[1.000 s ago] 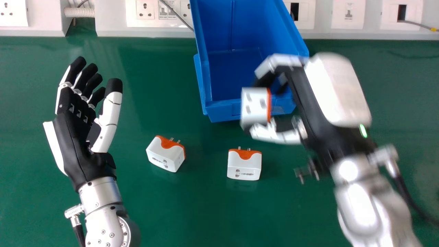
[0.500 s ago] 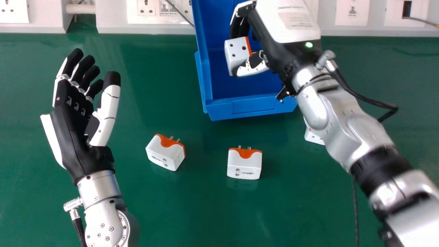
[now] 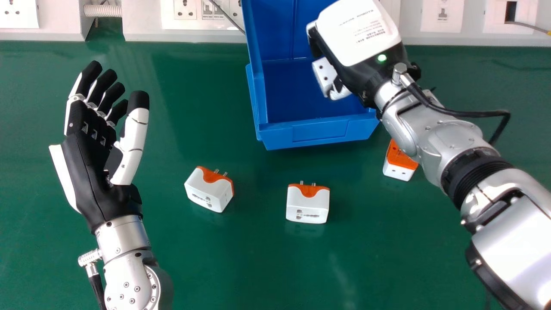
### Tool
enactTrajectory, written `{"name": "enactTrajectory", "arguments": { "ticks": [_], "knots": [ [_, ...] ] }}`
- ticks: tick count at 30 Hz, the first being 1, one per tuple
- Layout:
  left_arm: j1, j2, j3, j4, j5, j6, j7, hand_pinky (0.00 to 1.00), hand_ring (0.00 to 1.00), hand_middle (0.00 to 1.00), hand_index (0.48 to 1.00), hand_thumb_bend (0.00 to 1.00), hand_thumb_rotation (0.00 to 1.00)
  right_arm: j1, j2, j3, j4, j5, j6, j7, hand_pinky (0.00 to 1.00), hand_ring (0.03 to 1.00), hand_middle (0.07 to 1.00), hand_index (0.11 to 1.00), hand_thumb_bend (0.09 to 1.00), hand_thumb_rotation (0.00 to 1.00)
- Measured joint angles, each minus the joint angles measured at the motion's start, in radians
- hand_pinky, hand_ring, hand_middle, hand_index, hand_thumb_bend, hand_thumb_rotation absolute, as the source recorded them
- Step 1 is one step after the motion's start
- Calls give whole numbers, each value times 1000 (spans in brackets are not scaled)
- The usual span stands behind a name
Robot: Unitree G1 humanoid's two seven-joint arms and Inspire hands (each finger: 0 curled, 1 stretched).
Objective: Pick all objects and put in blue box
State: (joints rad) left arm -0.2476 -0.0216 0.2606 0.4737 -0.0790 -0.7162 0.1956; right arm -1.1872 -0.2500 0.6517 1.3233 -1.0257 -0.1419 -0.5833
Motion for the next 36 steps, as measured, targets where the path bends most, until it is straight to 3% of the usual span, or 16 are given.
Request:
{"name": "enactTrajectory", "arguments": {
  "ticks": [4, 7, 8, 10, 11, 13, 15, 21, 29, 36],
  "knots": [
    [0, 1, 1, 8, -1, -5, -1, 769, 798, 809, 809, 680, 384, 0, -12, 41, 4, -13, 15, -47, 352, 490, 503, 503, 498, 0],
    [-2, 1, 1, 14, -1, -7, -1, 772, 801, 810, 810, 680, 385, 0, -4, 76, 4, -41, 97, -15, 356, 499, 503, 502, 497, 0],
    [-2, 1, 1, 16, -1, -8, -2, 775, 803, 812, 811, 681, 385, 0, 2, 82, 4, -43, 126, 1, 453, 600, 603, 579, 560, 31],
    [-5, 1, 1, 22, -2, -14, -7, 775, 803, 812, 811, 681, 385, 0, 11, 96, 3, -46, 173, 13, 453, 600, 603, 579, 560, 31],
    [-7, 1, 1, 23, -3, -14, -11, 777, 805, 814, 812, 681, 386, 0, 13, 101, 2, -48, 186, 12, 545, 680, 682, 656, 649, 100],
    [-11, 1, 1, 24, -7, -15, -16, 777, 805, 814, 812, 681, 386, 0, 13, 111, 1, -50, 198, 7, 545, 680, 682, 656, 649, 100],
    [-15, 1, 1, 25, -9, -16, -19, 785, 810, 818, 814, 683, 387, 0, 12, 125, 1, -52, 200, -2, 709, 795, 797, 780, 776, 218],
    [-22, 1, 2, 35, -10, -26, -20, 789, 816, 824, 817, 683, 388, 0, 8, 155, 1, -70, 219, -15, 881, 916, 917, 910, 909, 368],
    [-32, 1, 2, 60, -10, -37, -20, 791, 818, 826, 818, 683, 388, 0, 4, 173, 0, -74, 219, -17, 952, 966, 966, 964, 964, 439],
    [-39, 1, 2, 65, -10, -38, -20, 795, 820, 827, 819, 683, 388, 0, 2, 176, -5, -73, 219, -23, 988, 992, 992, 991, 992, 482]
  ]
}}
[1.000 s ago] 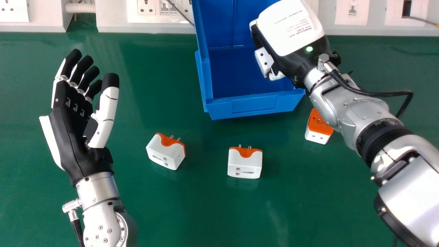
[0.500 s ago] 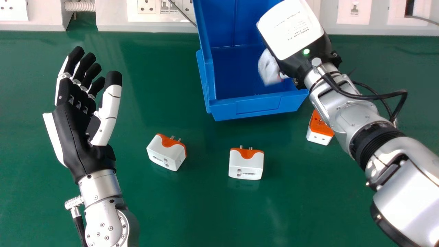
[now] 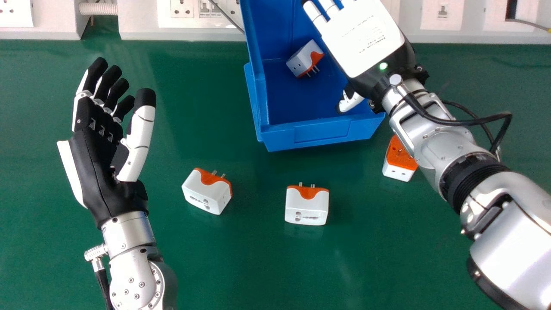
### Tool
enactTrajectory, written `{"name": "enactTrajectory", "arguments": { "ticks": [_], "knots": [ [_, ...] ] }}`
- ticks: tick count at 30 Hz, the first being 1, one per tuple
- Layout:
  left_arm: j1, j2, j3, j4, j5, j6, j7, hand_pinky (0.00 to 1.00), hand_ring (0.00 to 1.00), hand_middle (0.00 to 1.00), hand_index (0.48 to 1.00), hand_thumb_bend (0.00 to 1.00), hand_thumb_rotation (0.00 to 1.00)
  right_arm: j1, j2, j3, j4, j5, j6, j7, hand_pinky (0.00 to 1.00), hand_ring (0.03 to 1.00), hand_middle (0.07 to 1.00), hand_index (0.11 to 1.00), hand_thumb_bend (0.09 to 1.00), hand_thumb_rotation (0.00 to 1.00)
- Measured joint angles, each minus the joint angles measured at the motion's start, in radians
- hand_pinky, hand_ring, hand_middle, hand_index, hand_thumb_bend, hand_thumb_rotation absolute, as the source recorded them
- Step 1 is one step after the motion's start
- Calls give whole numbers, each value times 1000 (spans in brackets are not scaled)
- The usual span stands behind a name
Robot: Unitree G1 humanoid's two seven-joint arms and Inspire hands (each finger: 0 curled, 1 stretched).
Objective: Pick all objects and put in blue box
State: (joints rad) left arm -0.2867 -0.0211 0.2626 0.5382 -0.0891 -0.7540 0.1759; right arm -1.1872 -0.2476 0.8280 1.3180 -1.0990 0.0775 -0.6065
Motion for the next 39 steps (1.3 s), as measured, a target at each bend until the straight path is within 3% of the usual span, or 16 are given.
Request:
{"name": "enactTrajectory", "arguments": {
  "ticks": [16, 33, 39],
  "knots": [
    [0, 0, 0, -1, 1, 0, 8, 782, 812, 821, 819, 683, 388, 0, -5, -27, -29, 21, -3, -2, 1000, 1000, 1000, 1000, 1000, 478],
    [9, -3, -2, -10, -2, 1, 4, 788, 811, 821, 821, 686, 391, 101, -64, -247, -202, 238, -51, -48, 1000, 1000, 1000, 1000, 1000, 535],
    [11, -4, -3, -23, -5, 4, 4, 791, 810, 821, 821, 688, 393, 178, -103, -334, -400, 304, -18, 30, 1000, 1000, 1000, 1000, 1000, 531]
  ]
}}
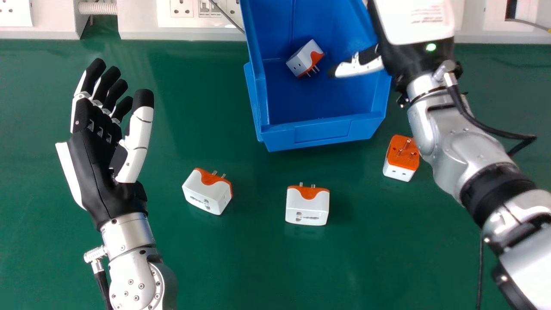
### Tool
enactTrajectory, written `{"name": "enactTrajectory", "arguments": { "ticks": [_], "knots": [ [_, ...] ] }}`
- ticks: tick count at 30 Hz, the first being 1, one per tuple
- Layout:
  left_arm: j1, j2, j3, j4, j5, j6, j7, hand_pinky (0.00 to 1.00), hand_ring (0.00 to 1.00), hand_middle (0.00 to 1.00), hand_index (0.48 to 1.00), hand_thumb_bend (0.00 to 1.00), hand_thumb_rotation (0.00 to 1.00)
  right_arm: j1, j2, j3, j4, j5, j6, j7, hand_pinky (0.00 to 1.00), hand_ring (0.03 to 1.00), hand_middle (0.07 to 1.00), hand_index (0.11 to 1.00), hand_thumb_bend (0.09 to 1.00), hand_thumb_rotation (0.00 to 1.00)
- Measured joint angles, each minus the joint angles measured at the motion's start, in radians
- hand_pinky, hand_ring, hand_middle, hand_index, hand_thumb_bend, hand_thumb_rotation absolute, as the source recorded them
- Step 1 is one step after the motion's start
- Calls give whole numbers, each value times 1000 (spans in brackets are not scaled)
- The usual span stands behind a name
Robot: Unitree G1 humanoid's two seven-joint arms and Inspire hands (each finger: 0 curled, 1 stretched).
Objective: Pick all objects and put in blue box
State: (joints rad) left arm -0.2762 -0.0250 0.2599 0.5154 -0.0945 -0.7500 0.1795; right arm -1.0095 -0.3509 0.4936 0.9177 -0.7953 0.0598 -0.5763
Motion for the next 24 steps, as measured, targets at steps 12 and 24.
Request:
{"name": "enactTrajectory", "arguments": {
  "ticks": [12, 24],
  "knots": [
    [11, -6, 0, -24, 0, 22, 3, 788, 806, 817, 819, 687, 392, 119, -48, -89, -323, 45, 359, 497, 1000, 1000, 1000, 1000, 1000, 496],
    [14, -11, -1, -30, -4, 30, -3, 799, 810, 815, 817, 689, 394, 102, -88, -45, -311, 23, 516, 829, 1000, 1000, 1000, 1000, 1000, 471]
  ]
}}
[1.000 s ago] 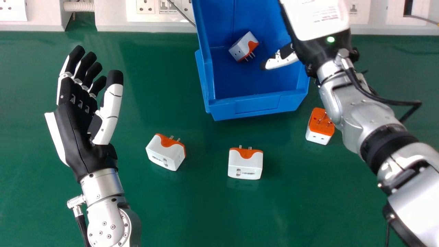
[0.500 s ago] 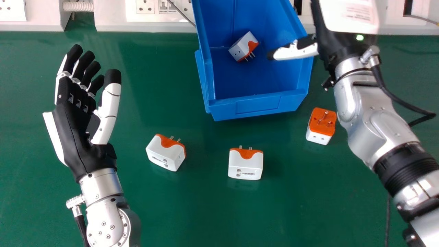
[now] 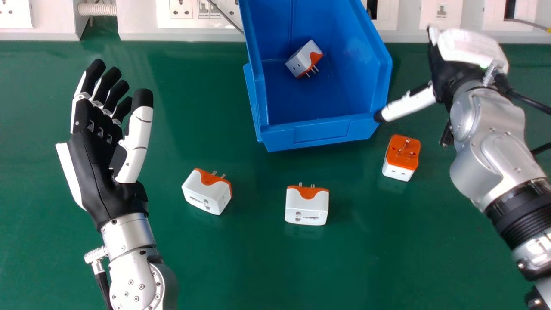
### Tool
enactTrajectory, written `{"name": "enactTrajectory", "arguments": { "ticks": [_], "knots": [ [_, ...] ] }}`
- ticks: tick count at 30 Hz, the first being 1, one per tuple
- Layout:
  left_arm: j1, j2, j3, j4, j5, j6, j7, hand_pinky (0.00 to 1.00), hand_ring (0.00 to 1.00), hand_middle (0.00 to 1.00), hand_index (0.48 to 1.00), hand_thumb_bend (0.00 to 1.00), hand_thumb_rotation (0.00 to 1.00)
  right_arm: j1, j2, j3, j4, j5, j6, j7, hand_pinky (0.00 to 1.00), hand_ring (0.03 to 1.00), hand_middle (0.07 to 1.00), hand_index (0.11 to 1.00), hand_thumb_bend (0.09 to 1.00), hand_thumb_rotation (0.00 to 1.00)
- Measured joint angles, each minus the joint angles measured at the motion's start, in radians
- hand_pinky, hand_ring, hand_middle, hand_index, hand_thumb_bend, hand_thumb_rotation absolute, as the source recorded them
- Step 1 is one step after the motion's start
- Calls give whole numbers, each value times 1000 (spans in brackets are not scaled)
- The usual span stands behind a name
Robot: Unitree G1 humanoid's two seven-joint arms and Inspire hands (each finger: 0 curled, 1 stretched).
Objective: Pick all objects and put in blue box
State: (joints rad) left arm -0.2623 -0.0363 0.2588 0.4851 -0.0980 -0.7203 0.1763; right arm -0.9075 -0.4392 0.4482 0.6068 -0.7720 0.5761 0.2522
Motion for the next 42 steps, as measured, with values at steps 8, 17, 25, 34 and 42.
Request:
{"name": "enactTrajectory", "arguments": {
  "ticks": [8, 17, 25, 34, 42],
  "knots": [
    [2, -2, 0, -4, -1, 3, 0, 798, 812, 816, 816, 694, 399, -45, 0, 21, 123, 12, -38, 51, 1000, 1000, 1000, 1000, 1000, 451],
    [3, -10, 1, -19, 0, 13, 6, 792, 808, 816, 816, 700, 404, -59, 12, 80, 183, 11, -71, 131, 1000, 1000, 1000, 1000, 1000, 442],
    [3, -12, 1, -22, 0, 13, 7, 788, 807, 816, 815, 701, 406, -59, 18, 136, 186, 5, -113, 168, 1000, 1000, 1000, 1000, 1000, 439],
    [3, -13, 1, -22, 1, 12, 7, 786, 806, 815, 815, 698, 404, -24, 16, 156, 146, 1, -214, 193, 1000, 1000, 1000, 1000, 1000, 417],
    [2, -15, 0, -18, 1, 12, 9, 784, 802, 813, 815, 699, 404, 61, -31, 218, 131, -70, -384, 133, 1000, 1000, 1000, 1000, 1000, 350]
  ]
}}
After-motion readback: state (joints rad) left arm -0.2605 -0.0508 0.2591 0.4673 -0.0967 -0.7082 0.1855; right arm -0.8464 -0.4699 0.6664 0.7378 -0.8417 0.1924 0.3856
